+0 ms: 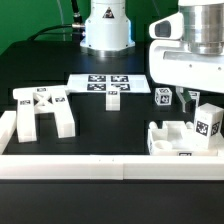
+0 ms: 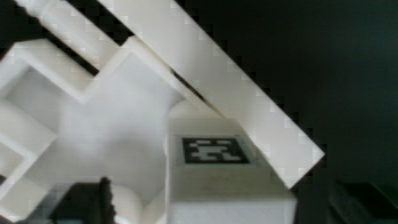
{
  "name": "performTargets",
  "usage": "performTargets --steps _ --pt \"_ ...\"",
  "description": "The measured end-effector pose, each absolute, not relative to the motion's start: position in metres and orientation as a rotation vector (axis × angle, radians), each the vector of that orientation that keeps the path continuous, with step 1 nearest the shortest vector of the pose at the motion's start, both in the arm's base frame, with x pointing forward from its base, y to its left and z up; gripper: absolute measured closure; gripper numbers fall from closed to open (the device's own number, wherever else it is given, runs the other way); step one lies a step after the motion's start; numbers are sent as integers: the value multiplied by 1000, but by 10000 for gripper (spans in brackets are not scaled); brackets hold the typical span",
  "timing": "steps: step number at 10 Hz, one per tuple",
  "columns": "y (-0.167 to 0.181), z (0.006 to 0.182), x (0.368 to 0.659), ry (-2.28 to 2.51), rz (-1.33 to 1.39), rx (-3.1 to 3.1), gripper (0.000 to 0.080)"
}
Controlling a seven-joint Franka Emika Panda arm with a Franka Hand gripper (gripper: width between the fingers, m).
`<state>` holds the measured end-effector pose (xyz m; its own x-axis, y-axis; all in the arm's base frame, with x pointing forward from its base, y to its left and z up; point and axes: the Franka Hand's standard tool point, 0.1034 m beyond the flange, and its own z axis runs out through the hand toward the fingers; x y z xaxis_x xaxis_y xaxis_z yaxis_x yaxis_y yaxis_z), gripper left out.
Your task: Assemble chair
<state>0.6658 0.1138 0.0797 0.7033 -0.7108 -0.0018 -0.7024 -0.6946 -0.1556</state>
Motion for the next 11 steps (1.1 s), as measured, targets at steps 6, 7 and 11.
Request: performTargets --steps 6,7,11 --pt "117 80 664 420 -108 -3006 151" --pt "117 80 664 276 -114 -3034 151" --pt "113 79 665 -177 -135 -3063 151"
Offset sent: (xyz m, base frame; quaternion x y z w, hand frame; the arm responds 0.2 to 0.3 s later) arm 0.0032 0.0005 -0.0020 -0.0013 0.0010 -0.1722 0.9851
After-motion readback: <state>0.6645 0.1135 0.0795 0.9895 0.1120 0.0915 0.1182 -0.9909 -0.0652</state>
